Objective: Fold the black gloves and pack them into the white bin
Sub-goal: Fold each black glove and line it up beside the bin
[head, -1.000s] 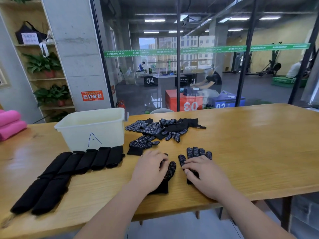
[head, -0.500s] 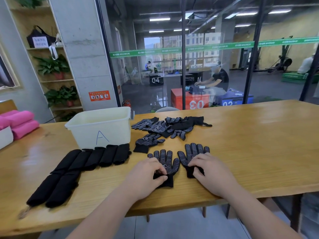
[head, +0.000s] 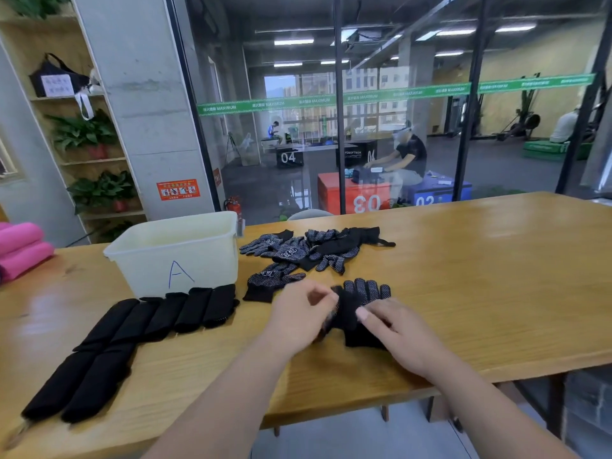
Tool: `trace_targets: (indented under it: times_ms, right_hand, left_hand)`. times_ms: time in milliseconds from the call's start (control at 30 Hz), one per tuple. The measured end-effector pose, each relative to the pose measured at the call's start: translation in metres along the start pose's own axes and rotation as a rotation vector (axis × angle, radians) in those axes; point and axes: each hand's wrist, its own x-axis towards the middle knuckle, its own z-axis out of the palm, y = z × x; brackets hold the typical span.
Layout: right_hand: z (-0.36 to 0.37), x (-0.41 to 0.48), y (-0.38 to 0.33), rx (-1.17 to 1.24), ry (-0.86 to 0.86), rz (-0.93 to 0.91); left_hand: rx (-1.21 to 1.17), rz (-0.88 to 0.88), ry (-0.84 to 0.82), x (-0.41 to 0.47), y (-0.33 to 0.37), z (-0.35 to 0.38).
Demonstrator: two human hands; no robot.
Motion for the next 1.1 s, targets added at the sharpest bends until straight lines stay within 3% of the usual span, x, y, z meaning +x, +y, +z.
trace_targets:
  times_ms: [100, 300, 467, 733, 1000, 1100]
  right_hand:
    - [0.002, 0.001, 0.006, -0.046, -0.051, -0.018]
    - [0.000, 0.004, 0.005, 0.062, -0.033, 0.013]
    - [0.002, 0.004, 0.003, -0.015, -0.048, -0.009]
    - [-0.029, 0.032, -0.011, 0.236, 0.154, 0.074]
    - [-0.101, 0.069, -0.053, 0.117, 0.024, 0.086]
    - [-0.120, 0.067, -0.066, 0.176, -0.041, 0.072]
  left_hand:
    - [0.066, 0.016, -0.085, 0.005, -0.007, 0.018]
    - [0.367, 0.214, 0.014, 0.003, -0.032, 0.008]
    - [0.372, 0.304, 0.077, -0.001, -0.047, 0.009]
    - [0.507, 0.384, 0.091, -0.003, -0.046, 0.014]
    - [0.600, 0.343, -0.008, -0.006, -0.044, 0.015]
    - [0.576, 0.329, -0.084, -0.006, -0.044, 0.014]
